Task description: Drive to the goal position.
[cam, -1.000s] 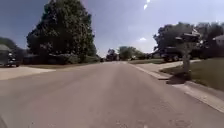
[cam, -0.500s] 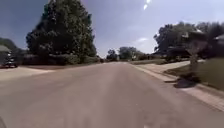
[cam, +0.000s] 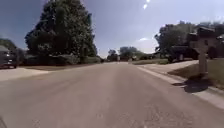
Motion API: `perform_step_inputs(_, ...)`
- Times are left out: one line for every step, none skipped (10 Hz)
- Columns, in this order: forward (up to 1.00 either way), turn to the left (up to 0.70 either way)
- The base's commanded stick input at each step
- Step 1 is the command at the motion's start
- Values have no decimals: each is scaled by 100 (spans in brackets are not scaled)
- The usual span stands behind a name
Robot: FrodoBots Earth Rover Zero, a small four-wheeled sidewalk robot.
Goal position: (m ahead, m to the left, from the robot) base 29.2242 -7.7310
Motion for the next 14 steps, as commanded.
perform_step_inputs(70,0)
perform_step_inputs(70,0)
perform_step_inputs(70,0)
perform_step_inputs(70,0)
perform_step_inputs(70,0)
perform_step_inputs(70,0)
perform_step_inputs(70,0)
perform_step_inputs(70,0)
perform_step_inputs(70,0)
perform_step_inputs(70,0)
perform_step_inputs(70,-9)
perform_step_inputs(70,-35)
perform_step_inputs(70,-35)
perform_step_inputs(70,-35)
